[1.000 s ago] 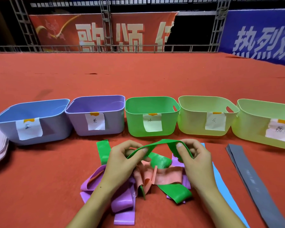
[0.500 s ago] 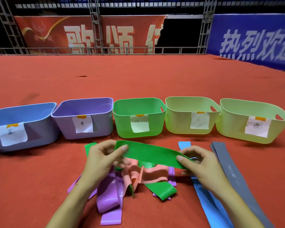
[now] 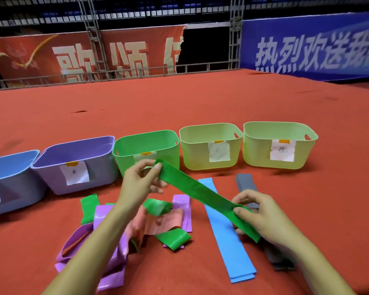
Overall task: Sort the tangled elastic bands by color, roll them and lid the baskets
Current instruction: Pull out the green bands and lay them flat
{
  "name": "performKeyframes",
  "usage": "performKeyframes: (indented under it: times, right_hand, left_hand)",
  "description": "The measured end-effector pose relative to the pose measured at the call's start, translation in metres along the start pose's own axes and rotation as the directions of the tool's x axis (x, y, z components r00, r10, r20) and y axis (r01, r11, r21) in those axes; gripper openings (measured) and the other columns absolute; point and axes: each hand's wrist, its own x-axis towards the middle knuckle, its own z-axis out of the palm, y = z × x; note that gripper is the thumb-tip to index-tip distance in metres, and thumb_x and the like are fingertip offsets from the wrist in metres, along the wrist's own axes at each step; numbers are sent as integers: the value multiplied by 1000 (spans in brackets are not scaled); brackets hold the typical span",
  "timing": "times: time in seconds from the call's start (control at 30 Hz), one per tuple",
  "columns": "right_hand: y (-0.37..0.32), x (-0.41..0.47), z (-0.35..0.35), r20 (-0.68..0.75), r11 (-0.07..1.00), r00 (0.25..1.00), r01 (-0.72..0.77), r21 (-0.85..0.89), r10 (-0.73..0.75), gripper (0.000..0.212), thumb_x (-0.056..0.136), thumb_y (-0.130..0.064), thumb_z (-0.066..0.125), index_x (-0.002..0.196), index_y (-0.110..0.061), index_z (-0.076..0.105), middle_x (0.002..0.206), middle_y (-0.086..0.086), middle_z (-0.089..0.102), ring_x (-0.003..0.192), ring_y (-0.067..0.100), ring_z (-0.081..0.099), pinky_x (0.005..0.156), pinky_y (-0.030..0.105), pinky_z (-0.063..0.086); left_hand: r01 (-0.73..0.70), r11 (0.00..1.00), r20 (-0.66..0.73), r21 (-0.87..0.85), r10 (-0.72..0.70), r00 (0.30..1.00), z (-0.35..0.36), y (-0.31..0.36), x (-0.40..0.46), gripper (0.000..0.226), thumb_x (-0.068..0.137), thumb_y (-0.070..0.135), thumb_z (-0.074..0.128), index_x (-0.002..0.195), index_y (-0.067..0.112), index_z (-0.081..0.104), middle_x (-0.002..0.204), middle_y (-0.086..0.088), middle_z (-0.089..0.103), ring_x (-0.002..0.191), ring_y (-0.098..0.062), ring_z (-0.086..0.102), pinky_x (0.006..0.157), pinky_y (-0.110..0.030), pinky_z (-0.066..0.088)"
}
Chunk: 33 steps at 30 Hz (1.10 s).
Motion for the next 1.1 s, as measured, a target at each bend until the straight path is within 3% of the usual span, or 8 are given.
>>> performKeyframes:
  times: [0.07, 0.17, 0.27, 0.5, 0.67, 0.8, 0.97, 1.1]
  right_hand:
    - [3, -8, -17, -2, 1000, 1000, -24, 0, 24, 18, 97, 1, 70, 97, -16, 71, 88, 3, 71, 66, 32, 73, 64, 52, 65]
    - [6, -20, -46, -16, 986, 1000, 17, -167, -20, 25, 89, -8, 82, 98, -28, 71, 76, -2, 68, 70, 16, 66, 68, 33, 57]
    - [13, -36, -72, -29, 982, 998, -63, -176, 58, 31, 89, -15, 84, 111, -19, 62, 66, -4, 66, 56, 6, 56, 52, 22, 44]
    - [29, -65, -123, -51, 961, 977, -211, -180, 205, 35, 95, -11, 75, 113, -29, 52, 69, -3, 60, 59, 10, 60, 53, 45, 64]
    - [41, -70, -144, -89, 922, 966, -257, -289, 242, 21, 88, -3, 67, 96, -23, 69, 72, 0, 60, 55, 7, 55, 51, 35, 60]
    - [58, -65, -153, -121, 889, 951, -308, -339, 283, 17, 85, -4, 72, 94, -19, 73, 72, -4, 61, 47, -2, 48, 53, 19, 44]
    - [70, -62, -158, -134, 853, 935, -356, -381, 330, 16, 88, -14, 78, 98, -23, 69, 75, -6, 63, 50, 1, 56, 58, 27, 53]
    - [68, -62, -157, -209, 788, 926, -378, -485, 315, 20, 86, -21, 81, 98, -31, 68, 103, -4, 59, 65, 13, 57, 66, 29, 56]
  left_hand:
    - [-18, 999, 46, 51, 15, 999, 23, 6, 14, 7, 105, 6, 65, 100, 4, 69, 71, -5, 70, 52, -15, 66, 47, -27, 58]
    - [-48, 994, 112, 101, 37, 993, 66, 10, 35, 10, 102, 2, 67, 94, 5, 71, 67, -4, 69, 46, -10, 62, 46, -24, 57]
    - [-26, 994, 149, 106, 10, 989, 116, 3, 55, 11, 96, 0, 75, 101, -6, 68, 71, -16, 69, 45, -11, 64, 46, -24, 57]
    - [34, 981, 211, 193, -75, 975, 224, -37, 85, 11, 101, 0, 70, 91, -1, 65, 70, -17, 65, 42, -6, 62, 42, -24, 55]
    - [81, 957, 237, 280, -150, 960, 279, -59, 89, 12, 100, 3, 72, 89, 4, 69, 72, -10, 68, 49, -9, 61, 42, -20, 49]
    - [85, 951, 217, 297, -154, 964, 312, -73, 92, 18, 90, -2, 82, 83, 4, 67, 80, -17, 71, 58, -19, 67, 49, -24, 55]
    - [55, 906, 242, 420, -170, 955, 339, -93, 91, 12, 91, 10, 85, 87, 7, 74, 76, -10, 76, 57, -18, 72, 46, -25, 53]
    - [14, 869, 260, 494, -164, 952, 349, -108, 92, 14, 90, 11, 86, 83, 12, 74, 83, -11, 80, 65, -23, 79, 51, -28, 55]
